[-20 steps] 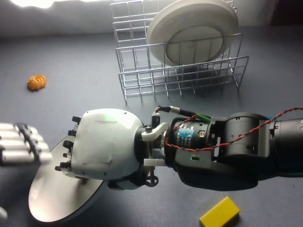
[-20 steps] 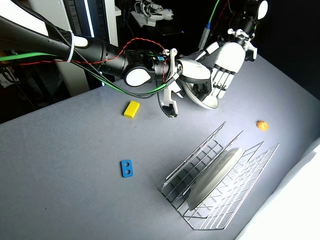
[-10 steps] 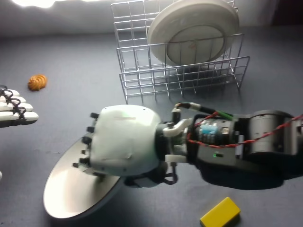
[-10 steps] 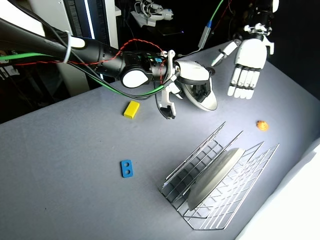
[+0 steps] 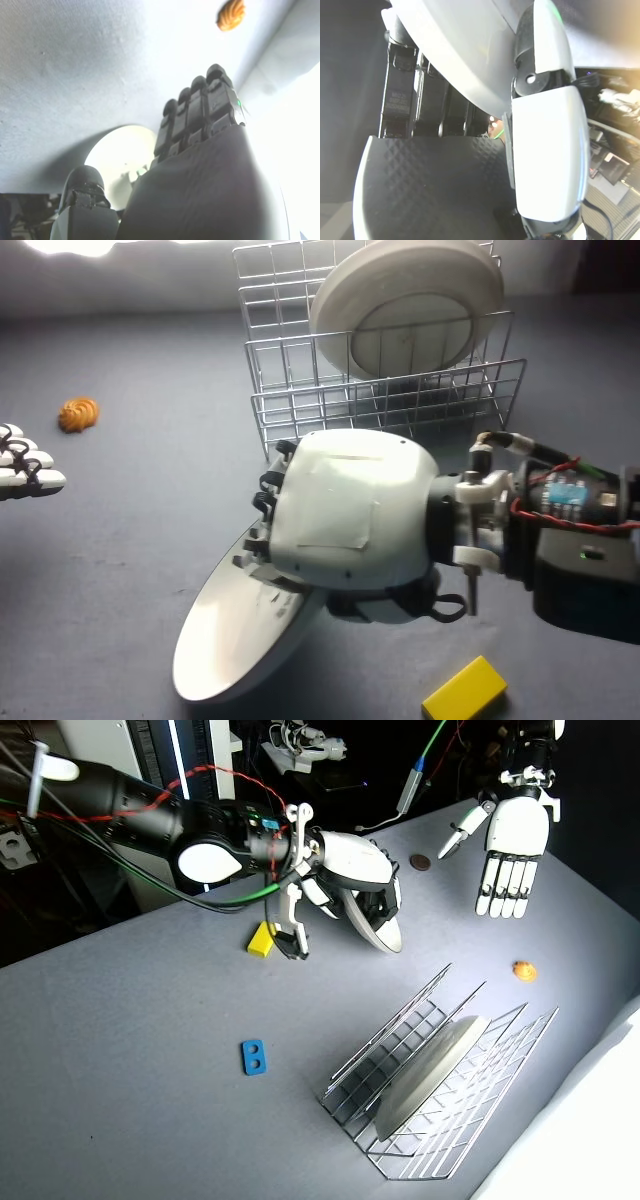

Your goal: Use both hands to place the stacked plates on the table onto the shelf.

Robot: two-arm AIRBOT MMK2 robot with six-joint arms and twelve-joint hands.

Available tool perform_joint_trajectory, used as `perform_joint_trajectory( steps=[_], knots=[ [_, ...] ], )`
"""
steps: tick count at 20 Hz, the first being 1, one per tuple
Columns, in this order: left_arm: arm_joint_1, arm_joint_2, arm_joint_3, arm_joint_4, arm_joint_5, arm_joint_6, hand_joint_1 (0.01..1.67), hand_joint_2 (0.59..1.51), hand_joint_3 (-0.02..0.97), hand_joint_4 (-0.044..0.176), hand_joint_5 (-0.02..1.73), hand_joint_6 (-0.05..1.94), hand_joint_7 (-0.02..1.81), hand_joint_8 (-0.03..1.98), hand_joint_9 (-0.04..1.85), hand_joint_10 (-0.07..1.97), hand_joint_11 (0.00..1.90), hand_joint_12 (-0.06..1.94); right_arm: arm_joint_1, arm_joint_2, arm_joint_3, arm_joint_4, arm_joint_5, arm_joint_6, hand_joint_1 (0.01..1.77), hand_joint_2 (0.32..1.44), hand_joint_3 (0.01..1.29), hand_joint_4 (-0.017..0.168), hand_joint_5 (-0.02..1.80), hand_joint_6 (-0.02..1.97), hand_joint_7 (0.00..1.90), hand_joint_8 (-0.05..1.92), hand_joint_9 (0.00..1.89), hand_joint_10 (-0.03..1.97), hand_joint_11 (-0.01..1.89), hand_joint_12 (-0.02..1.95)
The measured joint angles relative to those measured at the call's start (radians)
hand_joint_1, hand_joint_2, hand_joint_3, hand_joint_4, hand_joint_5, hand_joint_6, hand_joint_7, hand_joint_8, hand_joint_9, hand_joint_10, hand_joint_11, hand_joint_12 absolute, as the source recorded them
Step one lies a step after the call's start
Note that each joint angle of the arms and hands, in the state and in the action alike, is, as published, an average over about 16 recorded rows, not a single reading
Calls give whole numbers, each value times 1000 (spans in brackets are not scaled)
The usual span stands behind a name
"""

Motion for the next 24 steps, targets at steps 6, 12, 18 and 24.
perform_joint_trajectory(
  steps=[6,12,18,24],
  knots=[
    [0,0,2,-2,11,0,19,1084,20,5,21,16,13,-2,15,10,15,8,17,71,-55,12,3,-13,1195,995,15,3,910,1049,1068,865,1287,59,864,1047],
    [0,0,2,-2,15,0,20,1079,20,6,20,17,12,-2,14,10,15,8,37,100,-77,12,4,-18,1199,1012,15,5,922,1066,1062,871,1280,40,868,1054],
    [0,1,2,-2,15,0,20,1079,19,6,20,17,12,-2,14,10,15,8,49,107,-85,12,8,-18,1201,1014,15,4,924,1060,1056,856,1289,33,870,1055],
    [0,1,2,-2,15,0,20,1080,19,5,21,17,14,-2,15,10,15,8,55,107,-85,12,13,-18,1201,1014,15,5,917,1060,1047,851,1295,33,870,1055]
  ],
)
